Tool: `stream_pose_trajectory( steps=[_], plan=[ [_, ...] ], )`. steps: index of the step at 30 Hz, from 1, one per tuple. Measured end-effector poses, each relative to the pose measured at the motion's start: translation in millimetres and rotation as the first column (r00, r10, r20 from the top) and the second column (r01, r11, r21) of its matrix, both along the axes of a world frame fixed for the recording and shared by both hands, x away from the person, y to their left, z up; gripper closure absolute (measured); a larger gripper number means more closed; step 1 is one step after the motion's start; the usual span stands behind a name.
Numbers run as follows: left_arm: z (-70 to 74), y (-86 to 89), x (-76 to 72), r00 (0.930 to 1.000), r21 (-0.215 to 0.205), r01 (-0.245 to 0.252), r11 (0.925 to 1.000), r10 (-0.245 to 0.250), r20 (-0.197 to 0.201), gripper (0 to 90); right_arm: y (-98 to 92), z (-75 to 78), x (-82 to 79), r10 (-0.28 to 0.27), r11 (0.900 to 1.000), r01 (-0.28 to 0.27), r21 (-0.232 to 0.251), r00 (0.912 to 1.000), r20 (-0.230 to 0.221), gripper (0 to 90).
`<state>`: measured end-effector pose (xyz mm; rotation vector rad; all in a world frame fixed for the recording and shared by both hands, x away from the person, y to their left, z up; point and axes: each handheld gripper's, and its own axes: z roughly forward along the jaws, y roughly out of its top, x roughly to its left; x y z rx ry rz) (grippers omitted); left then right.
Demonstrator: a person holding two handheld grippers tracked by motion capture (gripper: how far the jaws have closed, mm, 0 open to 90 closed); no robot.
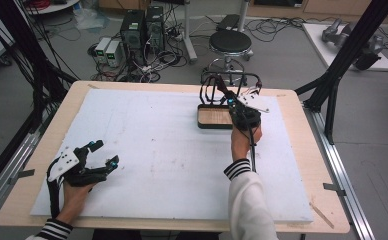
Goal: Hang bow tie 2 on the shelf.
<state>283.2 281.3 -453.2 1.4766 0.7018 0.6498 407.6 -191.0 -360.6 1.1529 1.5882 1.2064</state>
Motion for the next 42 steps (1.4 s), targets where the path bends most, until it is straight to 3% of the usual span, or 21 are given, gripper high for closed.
stream_pose_trajectory(
  steps=[3,13,18,22,32,38,42],
  plan=[
    [-0.1,0.0,0.0,1.0,-0.001,0.0,1.0,0.0,0.002,16.9,0.3,-4.5,4.4,0.003,1.0,-0.004,-0.03,0.9998,-0.02,86.7],
    [-0.1,-0.4,-0.2,1.0,0.003,0.002,1.0,-0.002,0.005,16.9,1.2,-22.1,19.0,0.008,1.0,-0.01,-0.027,0.995,-0.099,86.6],
    [-0.1,-0.5,-0.3,1.0,0.003,0.001,1.0,-0.001,0.005,16.9,0.5,-27.7,24.5,0.012,0.999,-0.017,-0.042,0.9945,-0.104,86.7],
    [-0.2,0.1,-0.3,1.0,0.002,0.004,1.0,-0.004,0.008,16.9,0.2,-31.4,26.6,0.014,1.0,-0.017,-0.024,0.9916,-0.129,86.0],
    [-0.2,-0.1,-0.1,1.0,0.001,0.002,1.0,-0.002,0.007,16.9,-5.6,-28.3,25.7,0.027,0.999,-0.029,-0.022,0.9935,-0.111,84.6],
    [-0.2,0.0,-0.1,1.0,0.001,0.003,1.0,-0.003,0.007,16.9,-3.0,-26.6,24.3,0.034,0.999,-0.037,-0.038,0.9945,-0.099,75.8],
    [-0.3,-0.1,-0.2,1.0,0.001,0.002,1.0,-0.002,0.007,16.9,-2.3,-24.7,23.1,0.058,0.998,-0.062,-0.032,0.994,-0.092,52.7]
  ],
)
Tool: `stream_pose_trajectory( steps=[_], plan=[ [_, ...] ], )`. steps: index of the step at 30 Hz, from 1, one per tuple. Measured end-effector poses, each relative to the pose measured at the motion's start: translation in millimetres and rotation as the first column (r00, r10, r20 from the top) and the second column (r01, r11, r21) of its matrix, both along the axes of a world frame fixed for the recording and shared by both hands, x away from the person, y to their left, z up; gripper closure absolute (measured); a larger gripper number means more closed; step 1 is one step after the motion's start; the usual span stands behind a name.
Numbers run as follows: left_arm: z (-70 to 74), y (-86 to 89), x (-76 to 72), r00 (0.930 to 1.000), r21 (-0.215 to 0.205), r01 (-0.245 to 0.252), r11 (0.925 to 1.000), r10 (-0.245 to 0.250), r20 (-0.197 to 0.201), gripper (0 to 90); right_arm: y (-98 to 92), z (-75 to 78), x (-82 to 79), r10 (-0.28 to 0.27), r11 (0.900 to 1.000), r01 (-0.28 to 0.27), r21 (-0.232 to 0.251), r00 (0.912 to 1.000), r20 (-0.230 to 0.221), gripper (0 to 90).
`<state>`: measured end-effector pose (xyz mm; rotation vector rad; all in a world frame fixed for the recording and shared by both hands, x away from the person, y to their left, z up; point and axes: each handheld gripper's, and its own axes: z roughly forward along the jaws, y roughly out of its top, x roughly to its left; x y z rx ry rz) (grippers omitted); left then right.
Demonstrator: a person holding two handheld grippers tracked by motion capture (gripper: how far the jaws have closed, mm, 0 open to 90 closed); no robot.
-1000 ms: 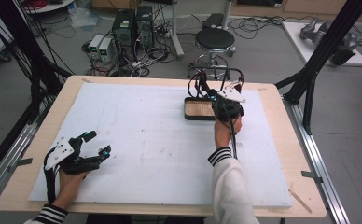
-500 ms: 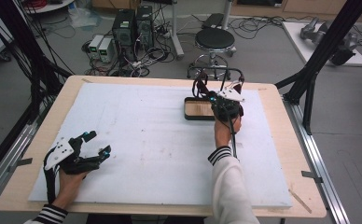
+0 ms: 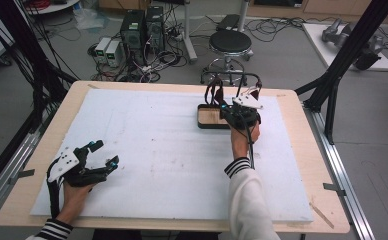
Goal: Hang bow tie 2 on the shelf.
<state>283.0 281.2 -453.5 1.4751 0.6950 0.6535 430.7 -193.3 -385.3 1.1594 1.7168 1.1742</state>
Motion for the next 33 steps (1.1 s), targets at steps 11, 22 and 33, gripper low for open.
stream_pose_trajectory(
  steps=[11,22,33],
  plan=[
    [0.0,-0.1,-0.7,1.0,0.002,-0.004,1.0,0.004,0.003,16.9,-8.7,19.8,-20.1,0.097,0.993,-0.097,0.065,0.9953,0.006,10.4],
    [-1.2,1.0,-4.9,0.9986,-0.014,-0.038,0.9992,0.039,0.037,16.9,-44.9,27.5,-86.8,0.178,0.979,-0.187,0.081,0.9778,0.111,10.4],
    [-1.7,0.7,-5.7,0.998,-0.018,-0.042,0.999,0.043,0.047,16.9,-79.2,-19.0,-154.3,0.149,0.974,-0.177,0.141,0.97,0.192,10.4]
  ],
)
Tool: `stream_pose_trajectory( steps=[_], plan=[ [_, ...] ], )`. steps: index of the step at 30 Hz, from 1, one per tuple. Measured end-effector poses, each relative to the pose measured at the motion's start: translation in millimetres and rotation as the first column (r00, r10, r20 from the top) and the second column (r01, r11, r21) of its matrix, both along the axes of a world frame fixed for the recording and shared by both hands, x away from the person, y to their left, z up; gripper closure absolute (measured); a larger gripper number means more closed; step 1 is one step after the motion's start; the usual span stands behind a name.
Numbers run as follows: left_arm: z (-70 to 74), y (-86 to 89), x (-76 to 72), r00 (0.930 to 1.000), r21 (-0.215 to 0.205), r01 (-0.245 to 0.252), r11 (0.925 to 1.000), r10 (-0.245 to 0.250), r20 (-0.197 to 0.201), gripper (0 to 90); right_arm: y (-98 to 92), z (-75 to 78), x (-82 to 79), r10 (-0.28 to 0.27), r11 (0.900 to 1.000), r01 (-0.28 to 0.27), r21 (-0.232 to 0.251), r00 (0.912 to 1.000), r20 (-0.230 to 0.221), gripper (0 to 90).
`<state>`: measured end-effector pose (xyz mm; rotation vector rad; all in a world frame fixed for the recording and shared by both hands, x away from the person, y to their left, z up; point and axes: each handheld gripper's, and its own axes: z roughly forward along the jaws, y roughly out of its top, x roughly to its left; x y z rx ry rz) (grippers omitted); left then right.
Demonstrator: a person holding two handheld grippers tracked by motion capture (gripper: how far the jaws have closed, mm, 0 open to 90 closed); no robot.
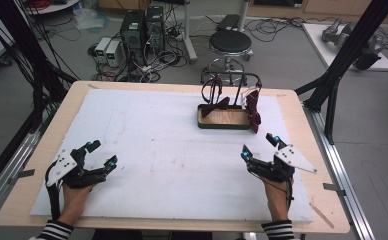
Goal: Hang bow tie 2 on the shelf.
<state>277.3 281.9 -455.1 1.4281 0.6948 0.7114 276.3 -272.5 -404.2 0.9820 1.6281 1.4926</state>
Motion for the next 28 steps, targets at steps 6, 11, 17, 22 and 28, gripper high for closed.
stream_pose_trajectory(
  steps=[6,11,17,22,28],
  plan=[
    [-0.2,0.2,-0.6,1.0,-0.003,-0.002,1.0,0.002,0.005,16.8,-6.1,-19.0,-15.6,-0.027,1.0,0.026,0.015,0.9985,0.048,10.4],
    [-0.4,-0.2,-1.5,0.9999,-0.002,-0.004,1.0,0.004,0.012,16.4,-6.9,-33.8,-22.4,-0.044,0.998,0.041,0.046,0.9965,0.071,10.4],
    [-0.6,-0.5,-1.7,0.9999,0.0,-0.005,1.0,0.005,0.016,16.2,-7.7,-46.0,-19.0,-0.05,0.998,0.048,0.04,0.9977,0.047,10.4],
    [-0.5,-1.2,-2.2,0.9997,0.01,-0.01,0.9999,0.009,0.021,16.2,-7.4,-50.2,-19.1,-0.059,0.998,0.057,0.033,0.9973,0.045,10.5],
    [-0.5,-1.2,-2.4,0.9997,0.008,-0.013,0.9999,0.013,0.02,16.1,-8.2,-51.1,-20.9,-0.066,0.997,0.064,0.047,0.9961,0.059,10.4]
  ],
)
